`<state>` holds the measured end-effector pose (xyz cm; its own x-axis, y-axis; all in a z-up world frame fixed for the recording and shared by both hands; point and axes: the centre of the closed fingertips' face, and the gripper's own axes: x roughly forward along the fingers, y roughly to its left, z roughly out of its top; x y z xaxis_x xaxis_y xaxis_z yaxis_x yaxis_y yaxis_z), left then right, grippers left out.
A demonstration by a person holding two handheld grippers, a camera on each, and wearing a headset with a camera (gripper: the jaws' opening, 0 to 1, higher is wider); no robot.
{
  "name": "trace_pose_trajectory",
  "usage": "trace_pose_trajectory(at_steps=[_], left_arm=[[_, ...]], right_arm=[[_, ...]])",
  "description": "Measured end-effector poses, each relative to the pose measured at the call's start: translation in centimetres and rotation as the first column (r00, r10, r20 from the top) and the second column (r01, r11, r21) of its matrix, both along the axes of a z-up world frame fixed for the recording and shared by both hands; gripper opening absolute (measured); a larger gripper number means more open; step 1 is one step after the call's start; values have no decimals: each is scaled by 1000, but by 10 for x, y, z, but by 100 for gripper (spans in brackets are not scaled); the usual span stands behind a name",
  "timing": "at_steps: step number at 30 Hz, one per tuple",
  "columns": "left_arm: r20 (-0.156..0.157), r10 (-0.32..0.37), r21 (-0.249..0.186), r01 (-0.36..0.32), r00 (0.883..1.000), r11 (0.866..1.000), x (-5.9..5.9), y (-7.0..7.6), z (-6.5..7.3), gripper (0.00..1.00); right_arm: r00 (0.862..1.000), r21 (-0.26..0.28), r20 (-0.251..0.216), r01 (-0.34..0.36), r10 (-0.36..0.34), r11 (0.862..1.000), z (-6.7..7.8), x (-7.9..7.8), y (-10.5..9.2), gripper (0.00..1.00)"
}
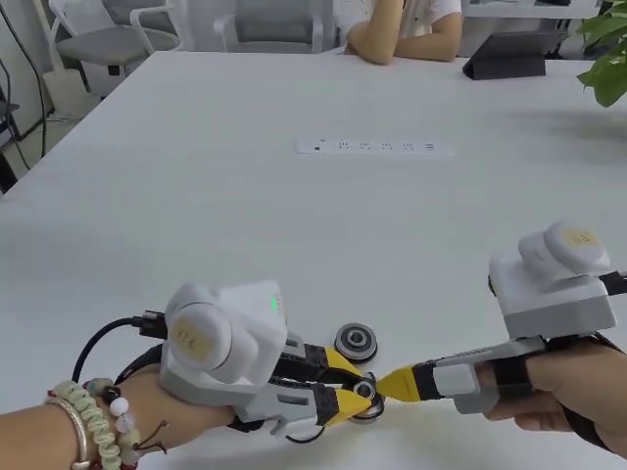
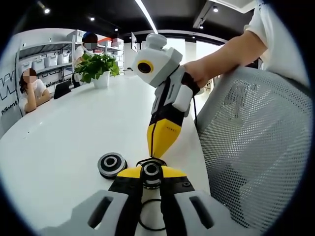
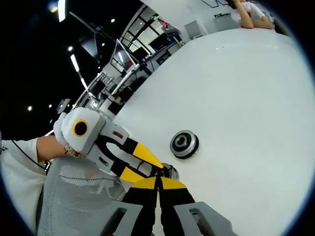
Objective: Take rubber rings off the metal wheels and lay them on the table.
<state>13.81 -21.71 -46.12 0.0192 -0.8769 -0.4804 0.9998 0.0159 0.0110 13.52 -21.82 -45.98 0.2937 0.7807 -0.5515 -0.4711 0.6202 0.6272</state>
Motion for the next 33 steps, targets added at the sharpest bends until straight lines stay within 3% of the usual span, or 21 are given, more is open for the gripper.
trace_pose_trajectory(at_steps=[16,20,22,27,33], left_arm=[[-2,1,-3,-1,1000,1000,0,0,0,7],[-4,2,-4,-2,1000,1000,0,0,0,7],[-5,2,-5,-2,1000,1000,0,0,0,7],[-6,3,-6,-3,1000,1000,0,0,0,7],[-5,4,-10,-4,1000,1000,0,0,0,7]], right_arm=[[1000,17,18,-10,9,1000,4,0,3,0],[999,91,42,-12,8,996,20,0,11,0],[998,36,58,-26,24,999,15,0,9,0],[1000,7,22,-9,9,1000,3,2,2,0],[1000,-33,21,3,-2,999,-1,3,-3,0]])
